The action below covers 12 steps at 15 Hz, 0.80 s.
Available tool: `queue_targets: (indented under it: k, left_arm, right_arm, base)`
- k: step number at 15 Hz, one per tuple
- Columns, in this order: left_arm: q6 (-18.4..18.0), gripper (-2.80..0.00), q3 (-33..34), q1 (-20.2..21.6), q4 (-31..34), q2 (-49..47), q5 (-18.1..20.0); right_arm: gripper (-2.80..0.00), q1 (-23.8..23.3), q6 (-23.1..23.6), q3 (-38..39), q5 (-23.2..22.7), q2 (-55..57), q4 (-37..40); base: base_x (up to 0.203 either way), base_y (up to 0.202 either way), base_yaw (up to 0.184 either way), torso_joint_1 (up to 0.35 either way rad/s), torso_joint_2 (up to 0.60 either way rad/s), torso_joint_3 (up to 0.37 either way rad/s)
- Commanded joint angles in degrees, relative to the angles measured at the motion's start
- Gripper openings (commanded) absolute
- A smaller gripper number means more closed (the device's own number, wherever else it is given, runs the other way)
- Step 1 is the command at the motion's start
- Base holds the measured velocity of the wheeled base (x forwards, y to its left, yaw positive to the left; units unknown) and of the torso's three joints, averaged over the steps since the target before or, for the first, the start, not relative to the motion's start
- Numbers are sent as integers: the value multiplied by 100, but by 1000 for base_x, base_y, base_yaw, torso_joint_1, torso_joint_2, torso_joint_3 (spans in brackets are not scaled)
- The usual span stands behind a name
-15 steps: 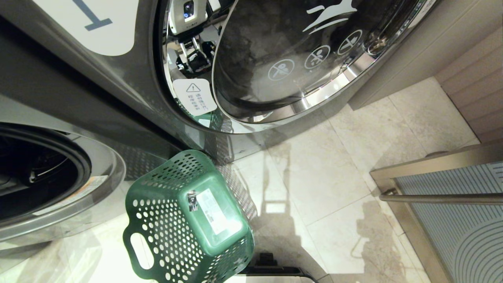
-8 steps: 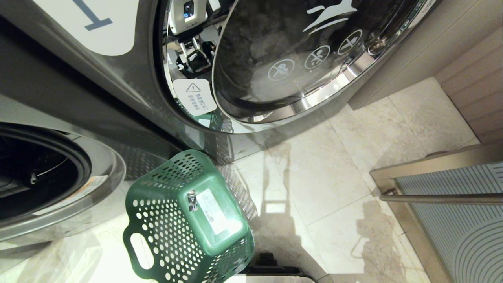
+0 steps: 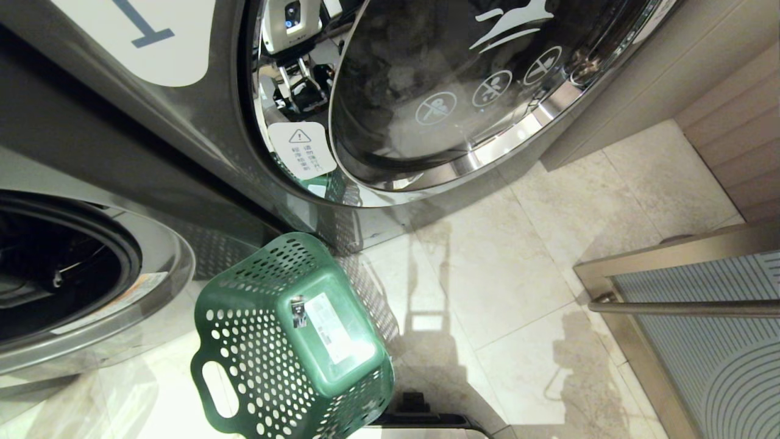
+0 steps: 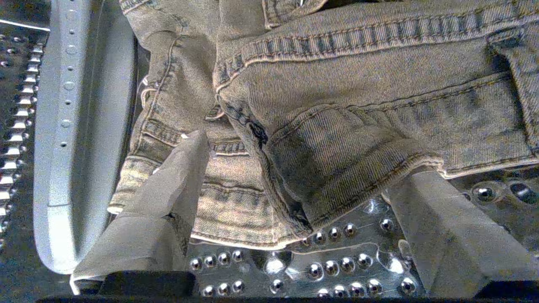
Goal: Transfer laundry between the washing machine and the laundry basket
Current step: Pick a cloth and place it into the basket
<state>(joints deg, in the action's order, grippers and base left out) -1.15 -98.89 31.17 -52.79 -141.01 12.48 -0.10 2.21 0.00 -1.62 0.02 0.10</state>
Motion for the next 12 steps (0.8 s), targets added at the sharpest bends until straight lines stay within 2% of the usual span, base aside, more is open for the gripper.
queue_targets:
  k: [1,12]
  left_arm:
    - [0,0,-43,-6,-37,-58,9]
    - [18,0,-8,-41,-39,-58,-35]
  right_arm:
    - [-280,1,1,0,-5,-2,-1]
    - [-280,1,-1,0,-5,-2,-1]
  base:
    - [0,0,0,0,0,0]
    - [0,0,0,0,0,0]
